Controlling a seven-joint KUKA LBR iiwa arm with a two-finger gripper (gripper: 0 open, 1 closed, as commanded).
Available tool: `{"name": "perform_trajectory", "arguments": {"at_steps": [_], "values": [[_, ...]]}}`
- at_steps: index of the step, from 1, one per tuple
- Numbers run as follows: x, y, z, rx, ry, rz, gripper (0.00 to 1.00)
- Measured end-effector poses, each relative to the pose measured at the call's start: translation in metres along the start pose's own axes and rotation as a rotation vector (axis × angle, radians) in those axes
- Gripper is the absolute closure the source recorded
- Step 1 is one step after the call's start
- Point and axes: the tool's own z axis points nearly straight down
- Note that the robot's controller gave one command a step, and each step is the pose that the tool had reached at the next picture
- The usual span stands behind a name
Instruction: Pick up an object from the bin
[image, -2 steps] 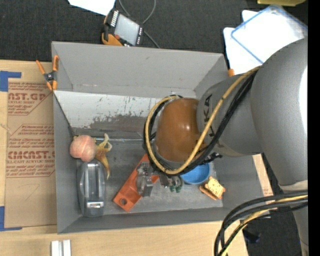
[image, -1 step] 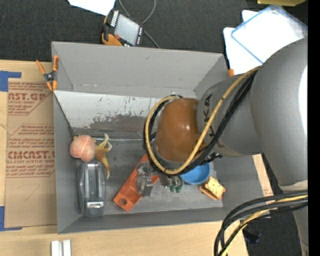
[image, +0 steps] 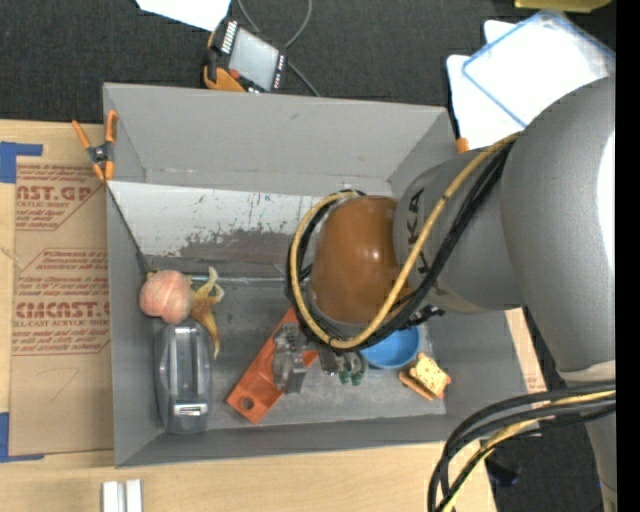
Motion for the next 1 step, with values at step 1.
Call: {"name": "perform_trajectory", "arguments": {"at_steps": [1], "values": [[0.0000,0.0000,0.0000,0.000,0.000,0.000,1.00]]}}
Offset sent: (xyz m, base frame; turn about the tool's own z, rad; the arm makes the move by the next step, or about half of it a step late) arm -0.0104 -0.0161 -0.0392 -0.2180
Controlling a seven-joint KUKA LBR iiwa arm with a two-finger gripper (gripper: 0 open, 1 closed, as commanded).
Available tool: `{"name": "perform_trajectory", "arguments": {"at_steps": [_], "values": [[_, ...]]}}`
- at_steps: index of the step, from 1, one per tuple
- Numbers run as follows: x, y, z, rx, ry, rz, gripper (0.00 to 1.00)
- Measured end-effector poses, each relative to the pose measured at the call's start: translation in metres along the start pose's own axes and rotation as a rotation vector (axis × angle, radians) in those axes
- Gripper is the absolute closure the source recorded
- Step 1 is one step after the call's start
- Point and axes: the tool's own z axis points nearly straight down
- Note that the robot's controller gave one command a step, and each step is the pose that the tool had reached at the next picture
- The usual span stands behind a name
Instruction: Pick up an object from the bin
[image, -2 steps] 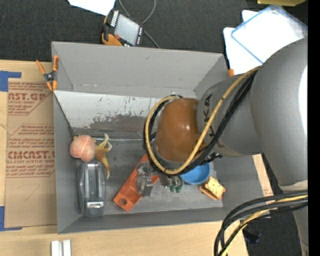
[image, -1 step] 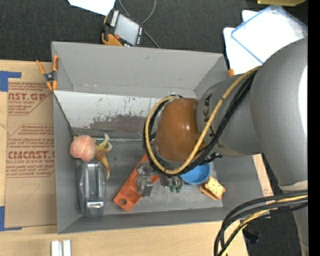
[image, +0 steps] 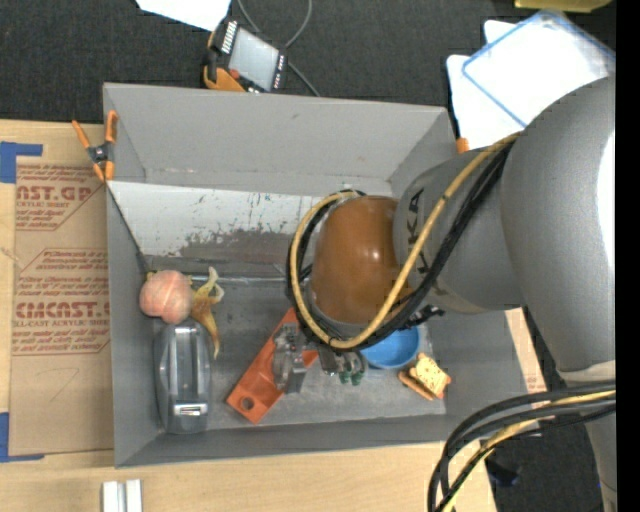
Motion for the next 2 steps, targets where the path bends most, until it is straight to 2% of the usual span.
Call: {"name": "perform_trajectory", "arguments": {"at_steps": [1,2], "values": [[0.009,-0.013,0.034,-0.001,-0.006,-0.207,1.00],[-0.003,-0.005,0.011,-0.001,0.000,0.013,1.00]]}}
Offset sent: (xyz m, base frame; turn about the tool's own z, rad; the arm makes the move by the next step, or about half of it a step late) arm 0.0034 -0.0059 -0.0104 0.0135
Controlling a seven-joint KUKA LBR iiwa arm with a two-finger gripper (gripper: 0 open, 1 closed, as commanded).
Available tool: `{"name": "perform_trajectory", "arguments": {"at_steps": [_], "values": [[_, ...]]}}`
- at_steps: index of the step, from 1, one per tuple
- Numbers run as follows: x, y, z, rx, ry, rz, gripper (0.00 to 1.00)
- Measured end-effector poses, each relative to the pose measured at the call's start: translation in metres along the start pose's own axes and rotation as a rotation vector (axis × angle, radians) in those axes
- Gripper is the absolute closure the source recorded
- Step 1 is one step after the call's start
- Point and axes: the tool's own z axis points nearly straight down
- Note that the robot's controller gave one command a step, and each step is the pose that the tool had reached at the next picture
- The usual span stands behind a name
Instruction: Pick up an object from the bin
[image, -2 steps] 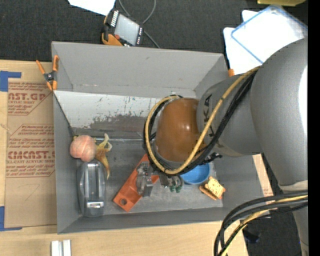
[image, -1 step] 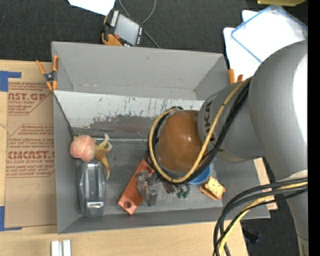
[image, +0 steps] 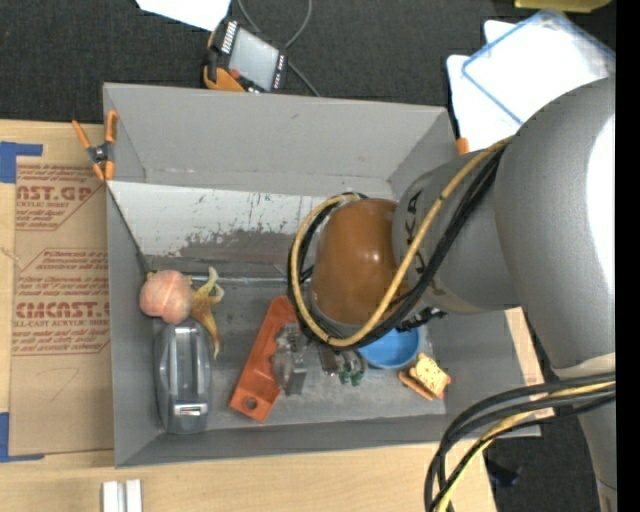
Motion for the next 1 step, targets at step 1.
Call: {"name": "perform_trajectory", "arguments": {"at_steps": [1], "values": [[0.0000,0.0000,0.0000,0.000,0.000,0.000,0.00]]}}
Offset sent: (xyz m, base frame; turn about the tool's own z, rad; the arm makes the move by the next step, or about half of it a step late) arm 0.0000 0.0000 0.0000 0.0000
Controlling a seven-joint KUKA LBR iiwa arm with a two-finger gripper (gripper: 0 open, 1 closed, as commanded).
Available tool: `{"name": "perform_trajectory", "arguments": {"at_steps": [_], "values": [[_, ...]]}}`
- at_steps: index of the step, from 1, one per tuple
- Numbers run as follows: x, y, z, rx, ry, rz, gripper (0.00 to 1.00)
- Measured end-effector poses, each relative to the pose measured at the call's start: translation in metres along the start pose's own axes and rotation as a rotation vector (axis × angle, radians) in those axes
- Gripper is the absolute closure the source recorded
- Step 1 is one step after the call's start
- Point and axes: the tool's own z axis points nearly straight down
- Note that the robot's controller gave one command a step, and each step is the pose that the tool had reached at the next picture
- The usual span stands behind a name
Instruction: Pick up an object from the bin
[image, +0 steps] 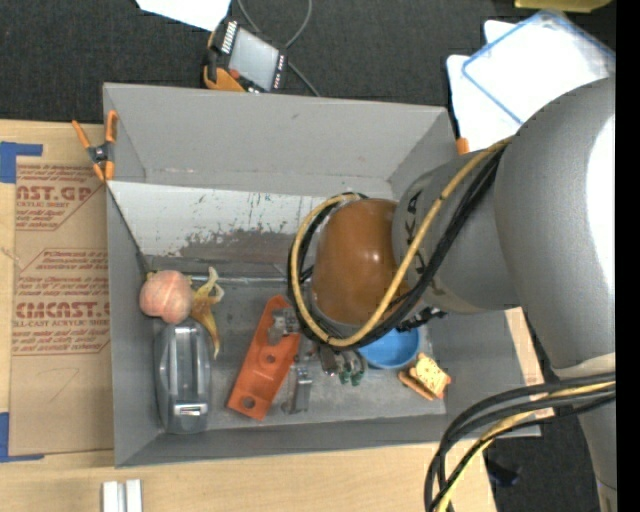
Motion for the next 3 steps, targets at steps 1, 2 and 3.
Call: {"name": "perform_trajectory", "arguments": {"at_steps": [1,2,3], "values": [[0.000,0.000,0.000,0.000,0.000,0.000,1.00],[0.000,0.000,0.000,0.000,0.000,0.000,1.00],[-0.012,-0.035,0.026,-0.001,-0.006,-0.186,1.00]]}}
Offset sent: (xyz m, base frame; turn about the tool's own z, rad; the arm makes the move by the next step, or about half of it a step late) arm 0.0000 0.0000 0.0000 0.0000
